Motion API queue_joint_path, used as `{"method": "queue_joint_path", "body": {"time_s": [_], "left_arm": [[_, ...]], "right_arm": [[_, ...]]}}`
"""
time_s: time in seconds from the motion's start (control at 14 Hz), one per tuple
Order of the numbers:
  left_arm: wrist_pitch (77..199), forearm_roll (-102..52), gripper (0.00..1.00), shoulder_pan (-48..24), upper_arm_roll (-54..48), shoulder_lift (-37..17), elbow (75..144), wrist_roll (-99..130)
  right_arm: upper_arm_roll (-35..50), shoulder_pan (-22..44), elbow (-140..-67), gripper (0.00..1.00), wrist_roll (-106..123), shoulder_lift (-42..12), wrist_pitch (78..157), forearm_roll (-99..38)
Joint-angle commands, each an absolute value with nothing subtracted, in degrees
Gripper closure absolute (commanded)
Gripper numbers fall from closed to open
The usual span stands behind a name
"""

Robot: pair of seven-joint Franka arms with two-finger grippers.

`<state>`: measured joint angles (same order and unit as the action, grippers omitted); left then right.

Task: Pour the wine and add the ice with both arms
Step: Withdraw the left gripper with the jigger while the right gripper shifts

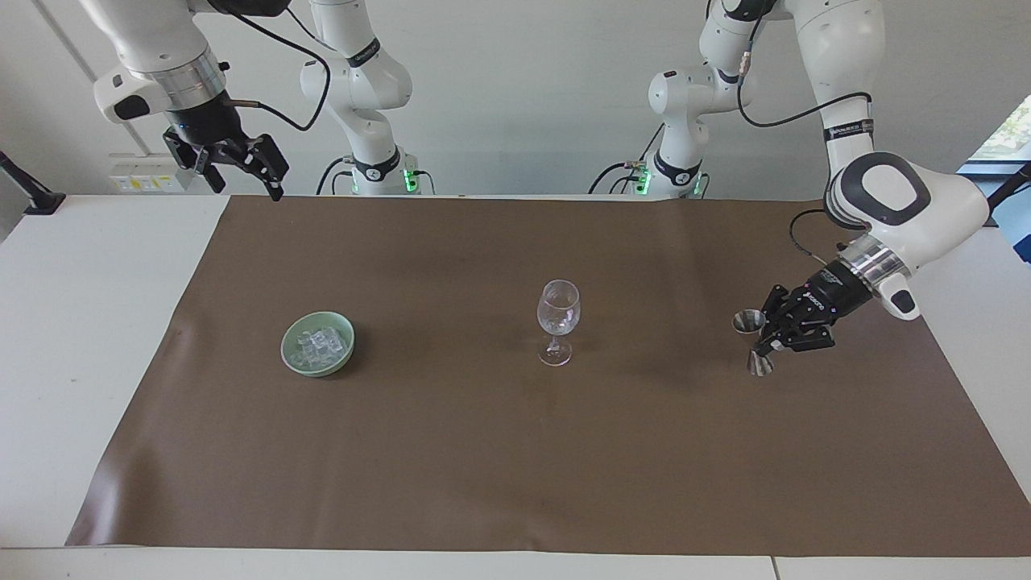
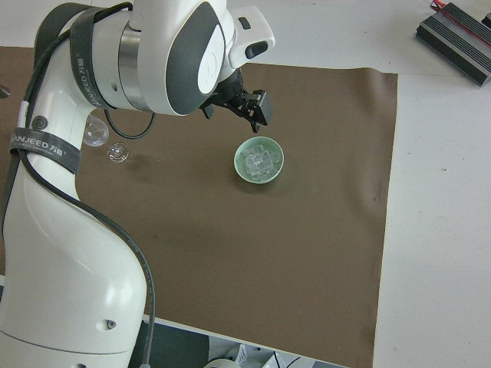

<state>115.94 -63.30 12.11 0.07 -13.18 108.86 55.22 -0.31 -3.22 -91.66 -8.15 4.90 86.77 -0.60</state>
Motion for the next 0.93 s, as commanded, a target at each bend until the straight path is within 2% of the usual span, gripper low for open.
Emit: {"method": "queue_joint_path", "body": {"time_s": [0.0, 0.21, 0.5, 0.65, 0.86], "left_arm": [[113.56, -65.03, 1.0, 14.76, -0.53, -14.24, 107.4, 58.44], [110.93, -68.8, 1.0, 17.99, -0.44, -15.11, 107.14, 61.42], [103.36, -72.07, 1.0, 24.95, -0.79, -22.49, 105.39, 62.58], [103.45, -72.33, 1.0, 25.22, -0.79, -23.02, 105.73, 62.49], [100.29, -72.51, 1.0, 29.18, -1.05, -26.54, 105.12, 61.1]], "right_arm": [[-0.35, -3.16, -92.46, 0.0, -6.94, 5.98, 86.05, -0.97], [-0.18, -2.99, -93.68, 0.0, -6.07, 6.06, 89.36, -1.23], [-0.09, -2.29, -96.84, 0.0, -2.48, 5.28, 93.06, -1.23], [-0.09, -2.29, -100.18, 0.0, 0.6, 5.01, 97.8, -1.23], [-0.09, -2.2, -102.12, 0.0, 3.77, 2.03, 101.5, -1.23]]}}
